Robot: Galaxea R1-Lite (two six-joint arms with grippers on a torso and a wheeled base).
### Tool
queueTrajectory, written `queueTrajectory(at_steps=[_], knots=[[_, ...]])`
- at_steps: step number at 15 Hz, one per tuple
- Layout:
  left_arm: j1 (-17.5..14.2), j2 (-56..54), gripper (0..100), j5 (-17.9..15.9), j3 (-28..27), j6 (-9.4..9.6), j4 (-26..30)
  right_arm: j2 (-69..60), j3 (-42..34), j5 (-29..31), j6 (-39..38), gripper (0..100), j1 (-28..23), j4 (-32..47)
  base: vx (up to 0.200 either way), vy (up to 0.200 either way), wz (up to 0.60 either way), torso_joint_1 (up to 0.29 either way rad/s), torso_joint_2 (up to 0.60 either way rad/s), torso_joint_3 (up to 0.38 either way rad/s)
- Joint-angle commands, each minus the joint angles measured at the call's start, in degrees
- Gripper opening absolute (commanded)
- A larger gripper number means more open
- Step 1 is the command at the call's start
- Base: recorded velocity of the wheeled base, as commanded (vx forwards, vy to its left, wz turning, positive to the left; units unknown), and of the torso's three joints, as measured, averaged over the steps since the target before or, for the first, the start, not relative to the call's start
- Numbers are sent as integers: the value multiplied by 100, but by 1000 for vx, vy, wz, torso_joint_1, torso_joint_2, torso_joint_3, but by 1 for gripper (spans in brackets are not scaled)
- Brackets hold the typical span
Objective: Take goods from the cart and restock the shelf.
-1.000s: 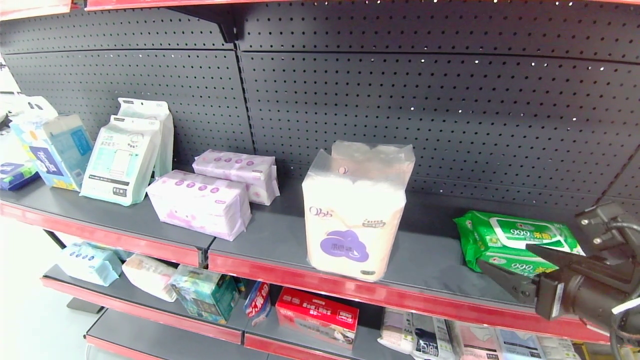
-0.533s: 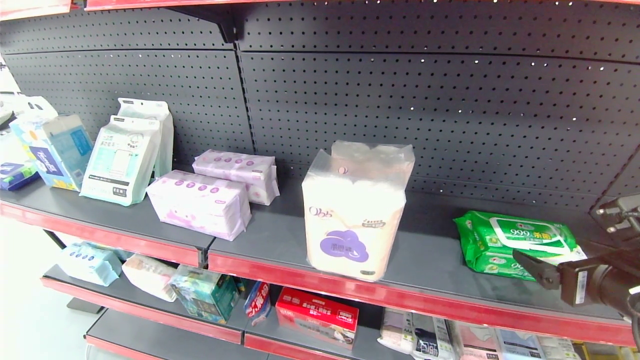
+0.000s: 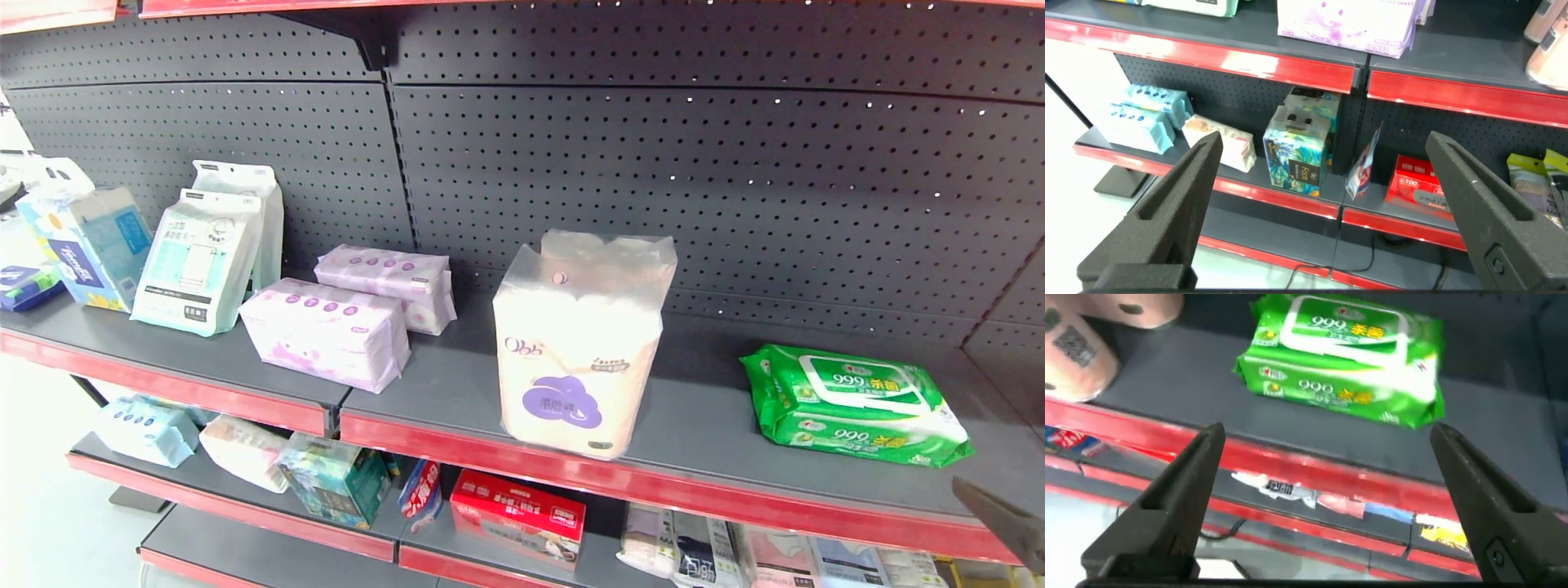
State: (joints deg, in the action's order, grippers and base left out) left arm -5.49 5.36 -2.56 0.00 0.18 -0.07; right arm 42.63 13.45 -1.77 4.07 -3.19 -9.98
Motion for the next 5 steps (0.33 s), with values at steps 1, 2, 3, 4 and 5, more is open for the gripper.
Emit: queueTrajectory(at_steps=[1, 2, 3, 4, 5], knots=[[-5, 9, 100, 1, 0, -1, -1, -1090, -413, 150, -126, 100, 100, 155, 0, 0, 0, 0, 0, 0], [4, 9, 100, 1, 0, -1, -1, -1125, -457, 221, -179, 100, 144, 155, 0, 0, 0, 0, 0, 0], [-5, 0, 100, 1, 0, -1, -1, -1231, -571, 282, -240, 100, 258, 155, 0, 0, 0, 0, 0, 0], [-5, 9, 100, 1, 0, -1, -1, -1275, -580, 282, -240, 100, 267, 155, 0, 0, 0, 0, 0, 0], [-5, 9, 100, 1, 0, -1, -1, -1363, -598, 282, -240, 100, 258, 163, 0, 0, 0, 0, 0, 0]])
